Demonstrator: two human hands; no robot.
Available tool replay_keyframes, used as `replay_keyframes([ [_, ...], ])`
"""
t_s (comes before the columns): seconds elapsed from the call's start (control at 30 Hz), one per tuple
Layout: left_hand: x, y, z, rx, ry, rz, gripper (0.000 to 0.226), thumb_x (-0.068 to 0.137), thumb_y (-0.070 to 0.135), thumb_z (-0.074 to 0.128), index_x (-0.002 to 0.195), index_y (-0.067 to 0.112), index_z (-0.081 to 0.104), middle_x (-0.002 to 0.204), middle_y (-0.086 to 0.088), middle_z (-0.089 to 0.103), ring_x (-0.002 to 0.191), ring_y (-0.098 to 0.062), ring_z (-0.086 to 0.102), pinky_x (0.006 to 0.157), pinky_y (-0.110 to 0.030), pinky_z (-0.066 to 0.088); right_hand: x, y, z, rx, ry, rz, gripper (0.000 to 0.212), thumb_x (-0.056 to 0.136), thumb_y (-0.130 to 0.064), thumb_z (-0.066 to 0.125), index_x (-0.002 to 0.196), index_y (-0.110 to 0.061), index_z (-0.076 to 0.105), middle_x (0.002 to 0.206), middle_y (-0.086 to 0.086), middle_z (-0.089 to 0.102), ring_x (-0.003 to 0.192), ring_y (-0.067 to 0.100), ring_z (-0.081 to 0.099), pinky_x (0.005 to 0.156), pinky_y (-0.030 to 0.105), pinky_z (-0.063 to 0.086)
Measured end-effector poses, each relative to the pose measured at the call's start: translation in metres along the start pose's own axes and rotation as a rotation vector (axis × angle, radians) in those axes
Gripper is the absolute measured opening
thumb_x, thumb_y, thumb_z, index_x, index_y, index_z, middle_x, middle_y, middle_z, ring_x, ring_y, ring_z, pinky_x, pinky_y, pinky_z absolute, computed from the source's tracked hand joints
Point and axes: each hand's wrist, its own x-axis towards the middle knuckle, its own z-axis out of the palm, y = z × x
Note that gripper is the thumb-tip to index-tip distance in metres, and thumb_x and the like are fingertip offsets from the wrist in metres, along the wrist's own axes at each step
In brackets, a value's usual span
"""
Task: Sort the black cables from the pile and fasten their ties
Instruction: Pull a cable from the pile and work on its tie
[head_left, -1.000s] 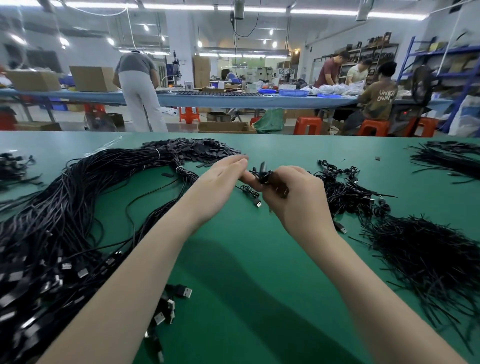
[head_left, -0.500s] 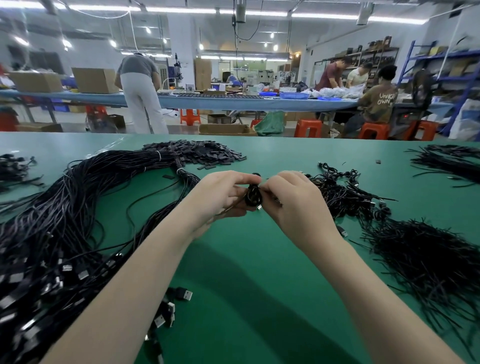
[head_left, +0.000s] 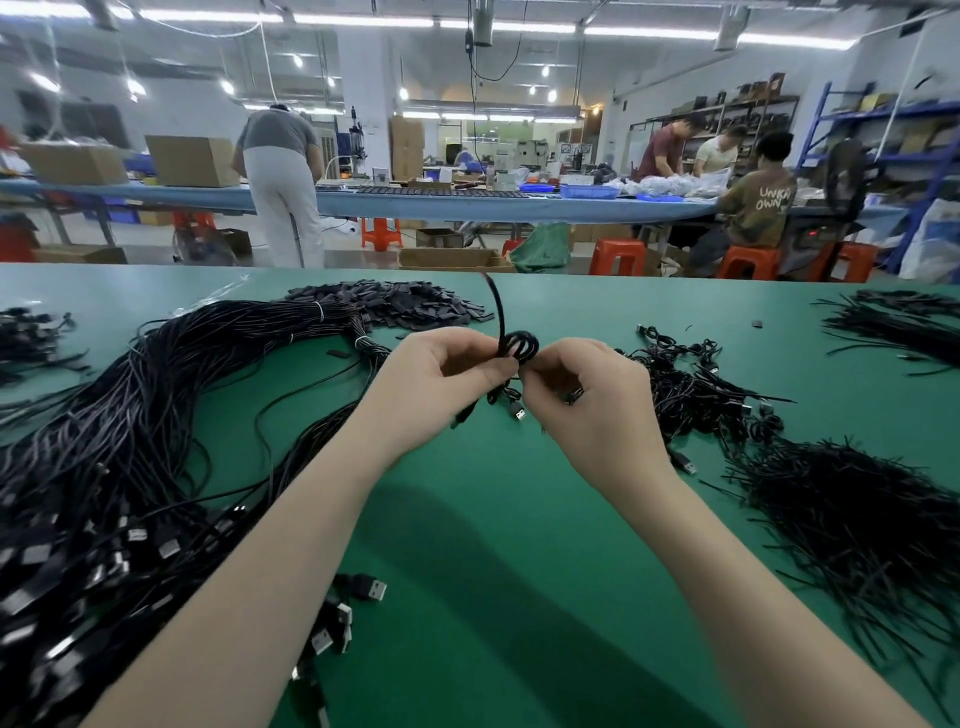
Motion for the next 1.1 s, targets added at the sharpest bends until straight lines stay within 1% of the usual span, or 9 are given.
replay_keyframes([
  [0.17, 0.001, -0.001, 0.011, -0.215, 0.056, -0.315, 0.018, 0.089, 0.026, 0.066, 0.104, 0.023, 0.058, 0.074, 0.0, 0.07, 0.06, -0.01, 0.062, 0.057, -0.025, 0.051, -0.008, 0.005, 0.004, -0.265, 0.019, -0.362, 0.012, 0.084, -0.002, 0.064, 0.073, 0.004, 0.065, 0.069, 0.014, 0.061, 0.064, 0.032, 0.058, 0.064, 0.039, 0.047],
  [0.27, 0.003, -0.001, 0.011, -0.554, 0.004, -0.676, 0.004, 0.089, 0.015, 0.061, 0.088, 0.015, 0.057, 0.058, 0.0, 0.06, 0.041, -0.009, 0.05, 0.039, -0.017, 0.04, -0.016, 0.011, 0.011, -0.346, 0.033, -0.497, 0.011, 0.083, 0.002, 0.065, 0.073, 0.004, 0.066, 0.073, 0.014, 0.064, 0.065, 0.033, 0.061, 0.062, 0.041, 0.051],
  [0.33, 0.003, -0.011, 0.005, -0.504, -0.108, -0.732, 0.006, 0.091, 0.02, 0.06, 0.088, 0.015, 0.059, 0.06, 0.001, 0.063, 0.042, -0.008, 0.052, 0.039, -0.015, 0.04, -0.017, 0.017, 0.016, -0.344, -0.027, -0.485, 0.008, 0.08, 0.002, 0.066, 0.072, 0.003, 0.066, 0.072, 0.013, 0.064, 0.064, 0.032, 0.061, 0.061, 0.039, 0.052],
  [0.53, 0.005, -0.054, -0.047, 0.738, -0.12, -0.551, 0.033, 0.097, 0.04, 0.049, 0.124, 0.023, 0.059, 0.119, 0.001, 0.066, 0.104, -0.019, 0.063, 0.092, -0.032, 0.048, -0.017, 0.067, 0.001, -0.338, -0.024, 0.112, 0.011, 0.087, -0.005, 0.065, 0.095, -0.003, 0.072, 0.089, 0.013, 0.071, 0.084, 0.032, 0.064, 0.075, 0.036, 0.05],
  [0.63, -0.002, -0.076, -0.086, 1.127, -0.038, -0.796, 0.027, 0.094, 0.028, 0.055, 0.118, 0.016, 0.058, 0.128, -0.01, 0.056, 0.111, -0.029, 0.056, 0.098, -0.042, 0.046, -0.023, 0.109, -0.012, -0.594, -0.082, 0.526, 0.043, 0.094, -0.005, 0.051, 0.136, -0.001, 0.048, 0.127, 0.018, 0.058, 0.116, 0.033, 0.051, 0.092, 0.04, 0.044],
  [0.77, -0.017, -0.085, -0.114, 1.128, -0.193, -1.042, 0.026, 0.091, 0.026, 0.064, 0.11, 0.007, 0.066, 0.108, -0.01, 0.068, 0.095, -0.026, 0.064, 0.089, -0.037, 0.053, -0.05, 0.127, -0.006, -0.778, -0.232, 0.629, 0.066, 0.092, -0.02, 0.055, 0.15, -0.011, 0.025, 0.154, 0.017, 0.025, 0.142, 0.036, 0.015, 0.11, 0.048, 0.025],
  [0.87, -0.022, -0.089, -0.12, 0.999, -0.127, -1.072, 0.029, 0.088, 0.029, 0.069, 0.106, 0.006, 0.068, 0.091, -0.009, 0.072, 0.085, -0.024, 0.069, 0.082, -0.034, 0.057, -0.064, 0.132, 0.008, -0.703, -0.292, 0.584, 0.056, 0.093, -0.024, 0.054, 0.146, -0.016, 0.037, 0.152, 0.014, 0.029, 0.144, 0.033, 0.011, 0.113, 0.047, 0.019],
  [1.03, -0.02, -0.096, -0.122, 0.967, -0.029, -1.093, 0.039, 0.081, 0.032, 0.076, 0.11, 0.008, 0.067, 0.098, -0.011, 0.07, 0.093, -0.03, 0.066, 0.091, -0.042, 0.053, -0.07, 0.135, 0.011, -0.635, -0.258, 0.556, 0.045, 0.09, -0.022, 0.059, 0.134, -0.017, 0.053, 0.147, 0.013, 0.038, 0.142, 0.033, 0.016, 0.111, 0.048, 0.021],
  [1.1, -0.018, -0.101, -0.122, 0.96, 0.003, -1.093, 0.029, 0.082, 0.034, 0.075, 0.093, 0.007, 0.071, 0.084, -0.008, 0.071, 0.078, -0.026, 0.066, 0.088, -0.04, 0.054, -0.071, 0.136, 0.011, -0.627, -0.258, 0.564, 0.043, 0.09, -0.022, 0.059, 0.133, -0.017, 0.054, 0.146, 0.013, 0.039, 0.141, 0.033, 0.017, 0.11, 0.049, 0.022],
])
